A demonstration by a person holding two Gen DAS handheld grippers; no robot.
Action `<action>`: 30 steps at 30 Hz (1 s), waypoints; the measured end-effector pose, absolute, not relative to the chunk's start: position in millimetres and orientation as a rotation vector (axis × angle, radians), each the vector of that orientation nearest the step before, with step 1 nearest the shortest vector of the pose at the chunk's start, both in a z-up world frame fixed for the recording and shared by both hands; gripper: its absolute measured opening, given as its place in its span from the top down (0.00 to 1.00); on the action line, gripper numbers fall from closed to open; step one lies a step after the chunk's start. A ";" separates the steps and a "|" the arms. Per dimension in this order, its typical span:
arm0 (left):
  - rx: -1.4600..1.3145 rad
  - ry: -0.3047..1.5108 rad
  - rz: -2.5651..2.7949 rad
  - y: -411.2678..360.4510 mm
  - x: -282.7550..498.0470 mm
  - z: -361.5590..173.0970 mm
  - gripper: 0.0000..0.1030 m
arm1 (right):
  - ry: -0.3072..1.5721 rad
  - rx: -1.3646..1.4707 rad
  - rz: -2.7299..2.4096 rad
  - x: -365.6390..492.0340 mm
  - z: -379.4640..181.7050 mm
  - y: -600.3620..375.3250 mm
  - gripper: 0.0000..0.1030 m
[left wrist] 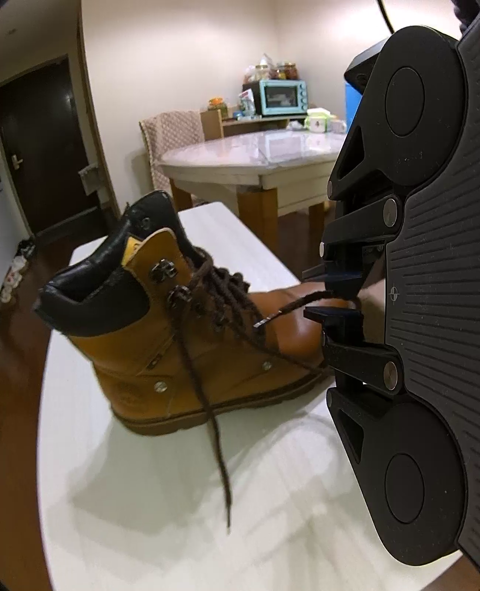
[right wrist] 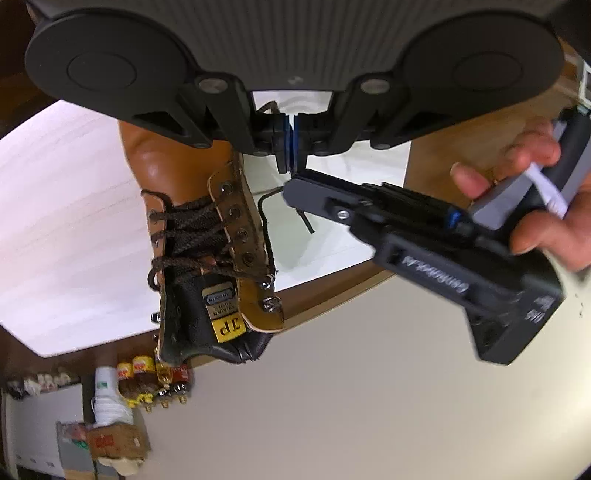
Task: Lace up shoes with both hands
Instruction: 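Grip the boot collar with the right tool while the left tool grips the lace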
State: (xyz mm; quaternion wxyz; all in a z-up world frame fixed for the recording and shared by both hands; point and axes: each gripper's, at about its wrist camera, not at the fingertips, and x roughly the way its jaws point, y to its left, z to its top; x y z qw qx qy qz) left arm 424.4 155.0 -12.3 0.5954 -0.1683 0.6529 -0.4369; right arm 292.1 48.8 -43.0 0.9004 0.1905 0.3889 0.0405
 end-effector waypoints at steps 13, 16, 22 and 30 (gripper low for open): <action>0.233 1.104 -1.073 79.6 373.8 61.4 0.97 | 0.786 0.401 0.033 266.5 -29.1 -3.9 0.95; 0.343 1.059 -1.005 53.7 361.7 71.2 0.97 | 0.769 0.424 0.017 276.5 -33.0 -51.6 0.89; 0.381 1.103 -0.818 2.2 353.1 66.2 0.96 | 0.759 0.454 0.187 315.6 -49.8 -129.3 0.88; 0.222 1.259 -0.592 -32.5 372.3 52.7 0.97 | 0.733 0.395 0.479 362.8 -61.4 -173.3 0.87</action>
